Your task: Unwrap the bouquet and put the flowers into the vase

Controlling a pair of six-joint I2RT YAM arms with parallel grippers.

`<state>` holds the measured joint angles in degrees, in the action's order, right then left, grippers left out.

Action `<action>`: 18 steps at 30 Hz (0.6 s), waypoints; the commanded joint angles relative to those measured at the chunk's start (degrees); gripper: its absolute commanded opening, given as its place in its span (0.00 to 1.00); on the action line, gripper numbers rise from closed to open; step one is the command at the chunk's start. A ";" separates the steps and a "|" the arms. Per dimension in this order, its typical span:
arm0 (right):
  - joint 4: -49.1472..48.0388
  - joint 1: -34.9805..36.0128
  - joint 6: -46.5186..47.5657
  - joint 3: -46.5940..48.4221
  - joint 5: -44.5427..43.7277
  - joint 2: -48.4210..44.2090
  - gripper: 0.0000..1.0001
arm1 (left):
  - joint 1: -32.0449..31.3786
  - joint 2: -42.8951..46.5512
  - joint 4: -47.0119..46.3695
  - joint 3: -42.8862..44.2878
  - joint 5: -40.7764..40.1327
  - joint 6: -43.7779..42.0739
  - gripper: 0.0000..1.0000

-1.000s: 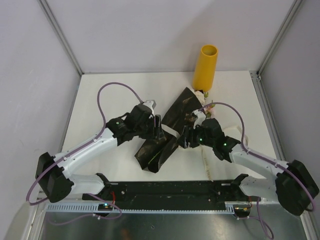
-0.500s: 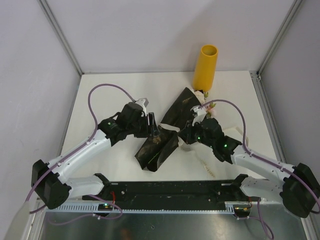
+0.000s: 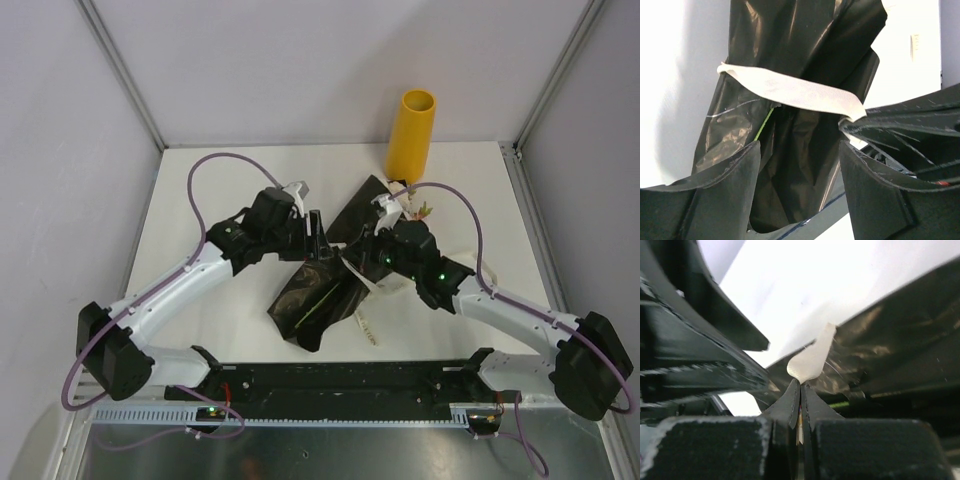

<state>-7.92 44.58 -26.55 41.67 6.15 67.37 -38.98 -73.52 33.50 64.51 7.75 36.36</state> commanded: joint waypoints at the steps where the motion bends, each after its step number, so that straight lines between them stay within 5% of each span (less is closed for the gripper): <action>1: -4.33 0.12 -2.93 6.63 2.73 1.23 0.00 | 0.32 -1.11 -1.91 4.31 1.08 -3.50 0.69; 11: -1.17 -0.97 -9.35 8.88 1.38 1.75 0.00 | 0.30 -0.73 -1.79 3.55 -5.61 -21.81 0.61; 18: -0.56 -2.47 -13.18 9.37 3.86 1.71 0.00 | 0.11 2.71 -14.98 -2.91 -0.57 -40.27 0.67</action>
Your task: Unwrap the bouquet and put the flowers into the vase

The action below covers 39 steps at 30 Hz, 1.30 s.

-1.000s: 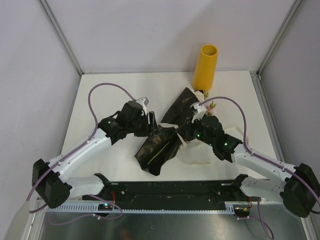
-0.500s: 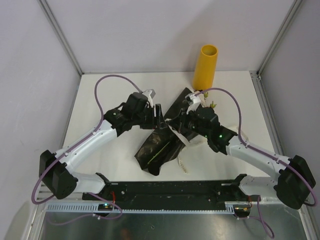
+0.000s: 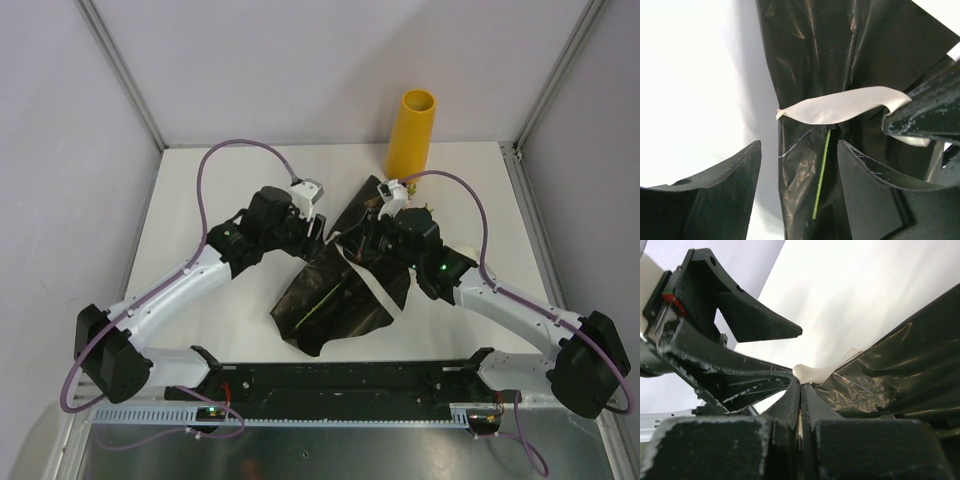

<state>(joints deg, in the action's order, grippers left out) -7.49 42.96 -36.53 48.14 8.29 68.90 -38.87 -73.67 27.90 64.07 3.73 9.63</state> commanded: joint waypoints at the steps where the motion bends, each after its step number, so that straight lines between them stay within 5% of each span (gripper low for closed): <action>1: -1.02 -0.99 -3.46 2.87 1.90 0.13 0.00 | -0.03 2.80 -11.21 -2.86 3.82 -14.62 0.68; 15: 0.08 -3.20 -6.25 2.88 4.45 -1.32 0.00 | -0.53 -5.94 -29.04 -6.03 7.25 -17.73 0.63; 17: 0.65 -3.58 -6.16 2.91 4.34 -2.06 0.00 | -0.51 -6.28 -29.35 -6.23 6.86 -18.42 0.55; 19: 1.49 -3.76 -5.58 2.92 4.14 -2.87 0.01 | -0.46 -6.28 -29.41 -6.26 6.35 -18.62 0.29; 21: 3.39 -3.94 -4.93 2.90 3.29 -3.70 0.12 | -0.43 -5.84 -29.35 -5.98 4.72 -17.48 0.09; 23: 7.23 -3.96 -4.55 2.92 1.24 -4.79 0.27 | -0.35 -4.70 -28.83 -5.43 3.22 -15.79 0.02; 27: 13.71 -4.01 -4.55 2.10 -4.98 -7.64 0.45 | -0.20 -1.18 -28.55 -5.05 1.56 -12.22 0.00; 39: 8.53 -8.86 -6.65 -3.06 -10.76 2.65 0.52 | 1.13 3.20 -27.41 -1.76 -1.77 -6.85 0.00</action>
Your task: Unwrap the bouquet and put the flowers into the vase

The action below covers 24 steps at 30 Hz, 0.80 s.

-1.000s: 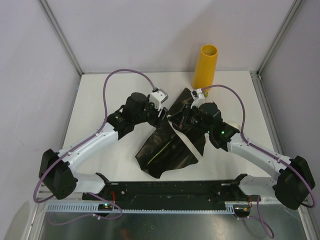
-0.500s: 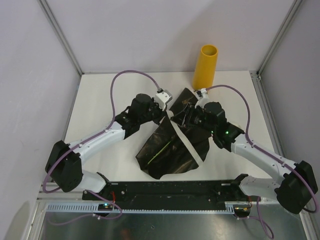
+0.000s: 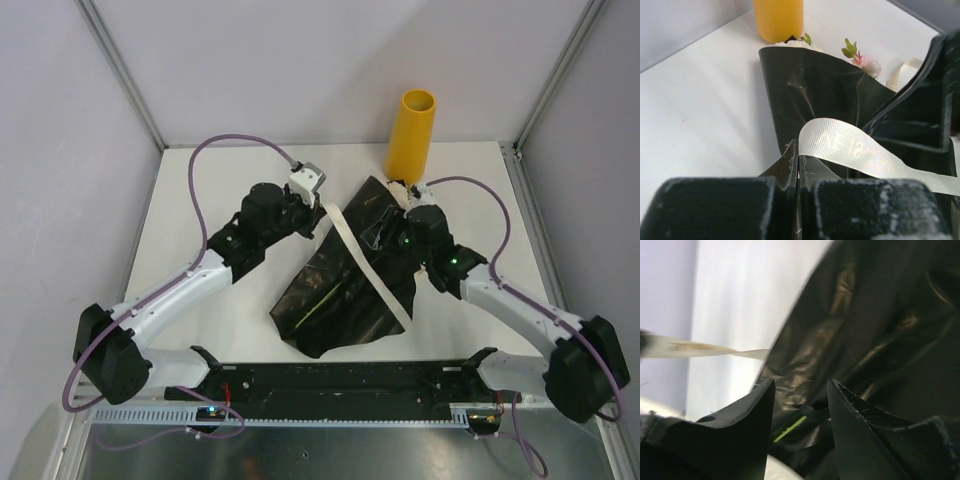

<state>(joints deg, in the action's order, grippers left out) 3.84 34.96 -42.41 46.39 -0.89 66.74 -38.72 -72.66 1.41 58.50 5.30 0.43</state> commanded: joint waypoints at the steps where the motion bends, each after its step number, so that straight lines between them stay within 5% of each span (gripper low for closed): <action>1: -3.89 -1.17 -0.76 -1.40 -1.14 6.04 0.52 | 1.09 2.54 -0.02 4.47 -4.23 2.32 0.00; 24: -4.13 -3.30 -2.94 -5.27 -4.20 14.26 0.47 | 2.73 7.42 6.82 26.00 -40.18 -16.84 0.00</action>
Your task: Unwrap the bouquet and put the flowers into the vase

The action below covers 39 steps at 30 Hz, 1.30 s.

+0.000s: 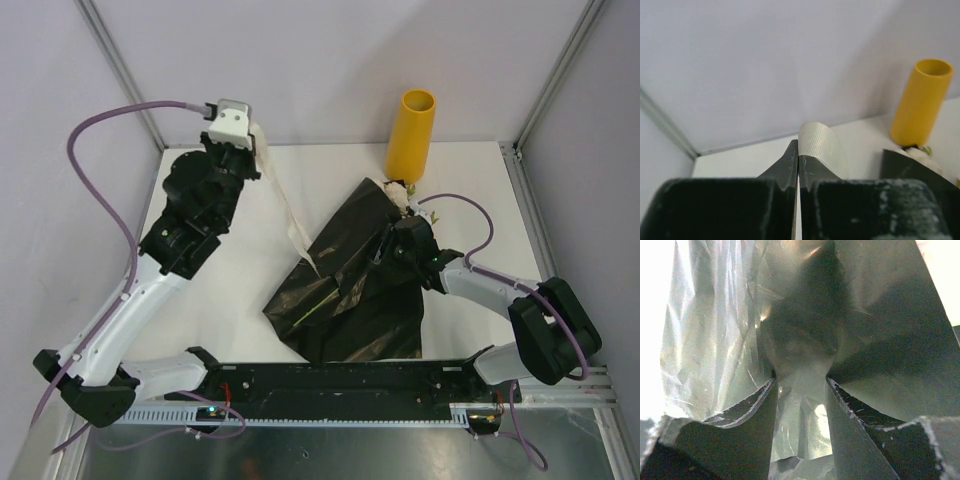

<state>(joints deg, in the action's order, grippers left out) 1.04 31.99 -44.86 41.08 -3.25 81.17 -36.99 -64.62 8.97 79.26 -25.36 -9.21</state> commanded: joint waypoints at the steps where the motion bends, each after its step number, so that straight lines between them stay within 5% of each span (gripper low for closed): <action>1: -1.32 -0.33 -0.45 0.05 -1.80 -0.46 0.47 | 1.55 -1.27 -0.64 6.36 -11.32 -8.49 0.00; 12: 2.00 -0.39 2.88 0.01 2.48 -12.40 0.50 | 12.93 -7.96 2.93 16.89 -17.46 -8.13 0.00; 24: 8.68 -0.73 6.39 1.07 2.59 -28.74 0.64 | 20.81 -24.38 2.26 54.78 -19.04 -19.02 0.00; 39: 11.35 -0.88 7.58 1.79 3.42 -30.72 0.72 | 27.75 -24.22 -3.56 64.41 -14.11 -14.85 0.00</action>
<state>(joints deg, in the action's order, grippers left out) 12.95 31.35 -38.33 41.04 -0.75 50.30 -10.04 -89.58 8.71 140.70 -41.80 -24.45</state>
